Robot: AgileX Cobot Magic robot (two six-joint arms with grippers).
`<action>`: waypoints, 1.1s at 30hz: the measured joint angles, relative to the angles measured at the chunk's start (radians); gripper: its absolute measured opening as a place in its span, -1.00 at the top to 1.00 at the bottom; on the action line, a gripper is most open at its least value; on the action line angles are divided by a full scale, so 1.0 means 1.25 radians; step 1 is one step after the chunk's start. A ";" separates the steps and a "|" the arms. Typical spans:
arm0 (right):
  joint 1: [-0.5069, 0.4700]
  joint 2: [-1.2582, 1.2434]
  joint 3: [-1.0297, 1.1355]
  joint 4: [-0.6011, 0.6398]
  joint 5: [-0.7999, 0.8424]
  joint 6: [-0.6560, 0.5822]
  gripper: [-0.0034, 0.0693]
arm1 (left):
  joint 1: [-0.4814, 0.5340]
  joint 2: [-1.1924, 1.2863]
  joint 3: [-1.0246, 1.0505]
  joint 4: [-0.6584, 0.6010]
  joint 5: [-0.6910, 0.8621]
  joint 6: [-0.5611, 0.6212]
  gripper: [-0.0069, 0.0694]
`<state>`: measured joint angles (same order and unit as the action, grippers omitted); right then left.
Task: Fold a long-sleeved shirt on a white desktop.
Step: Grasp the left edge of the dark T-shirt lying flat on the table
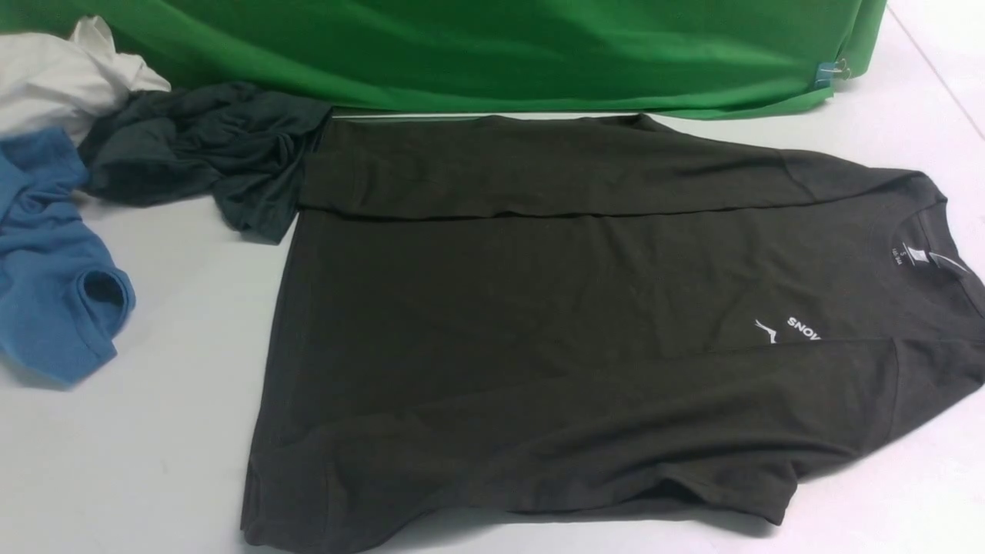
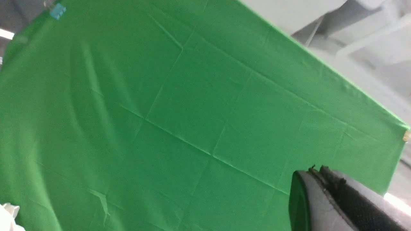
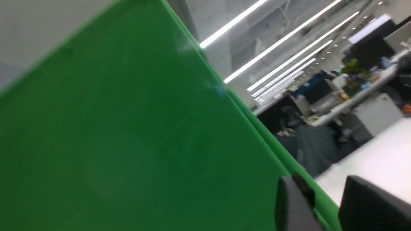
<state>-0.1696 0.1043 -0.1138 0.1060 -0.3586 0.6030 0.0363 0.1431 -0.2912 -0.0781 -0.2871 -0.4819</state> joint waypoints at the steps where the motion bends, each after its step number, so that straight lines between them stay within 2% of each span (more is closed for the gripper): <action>1: 0.000 0.019 -0.043 -0.007 0.007 0.004 0.25 | 0.000 0.030 -0.042 0.006 0.026 0.000 0.76; 4: 0.000 0.071 -0.157 -0.027 0.050 -0.001 0.25 | 0.000 0.121 -0.167 0.031 0.111 0.000 0.76; 7: 0.000 0.189 -0.342 -0.045 0.179 -0.061 0.25 | 0.000 0.261 -0.357 0.062 0.300 0.016 0.76; 8: 0.000 0.231 -0.409 -0.048 0.254 -0.087 0.25 | 0.000 0.320 -0.419 0.062 0.391 0.048 0.76; 11: 0.000 0.346 -0.538 -0.051 0.387 -0.147 0.25 | 0.000 0.416 -0.512 0.050 0.521 0.156 0.76; 15: 0.009 0.473 -0.606 -0.052 0.461 -0.230 0.25 | -0.025 0.495 -0.542 -0.031 0.625 0.310 0.76; 16: 0.032 0.508 -0.608 -0.053 0.463 -0.257 0.25 | -0.043 0.517 -0.541 -0.064 0.662 0.380 0.76; 20: 0.150 0.569 -0.591 -0.058 0.444 -0.340 0.25 | -0.068 0.560 -0.537 -0.097 0.715 0.520 0.76; 21: 0.150 0.572 -0.589 -0.058 0.444 -0.340 0.25 | -0.069 0.562 -0.537 -0.098 0.716 0.532 0.76; 22: 0.199 0.595 -0.579 -0.058 0.437 -0.348 0.25 | -0.069 0.581 -0.537 -0.098 0.712 0.560 0.76; 26: 0.302 0.654 -0.570 -0.058 0.479 -0.349 0.25 | -0.091 0.625 -0.537 -0.098 0.679 0.573 0.76; 27: 0.343 0.680 -0.568 -0.058 0.511 -0.345 0.25 | -0.117 0.643 -0.535 -0.096 0.682 0.573 0.76; 31: 0.412 0.737 -0.568 -0.058 0.561 -0.342 0.25 | -0.195 0.678 -0.533 -0.083 0.714 0.566 0.76; 33: 0.448 0.778 -0.568 -0.058 0.599 -0.342 0.25 | -0.230 0.702 -0.530 -0.090 0.732 0.531 0.74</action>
<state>0.3910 1.0764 -0.8233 0.0337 0.3905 0.1761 -0.2508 1.0200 -0.9541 -0.1905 0.6283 0.1818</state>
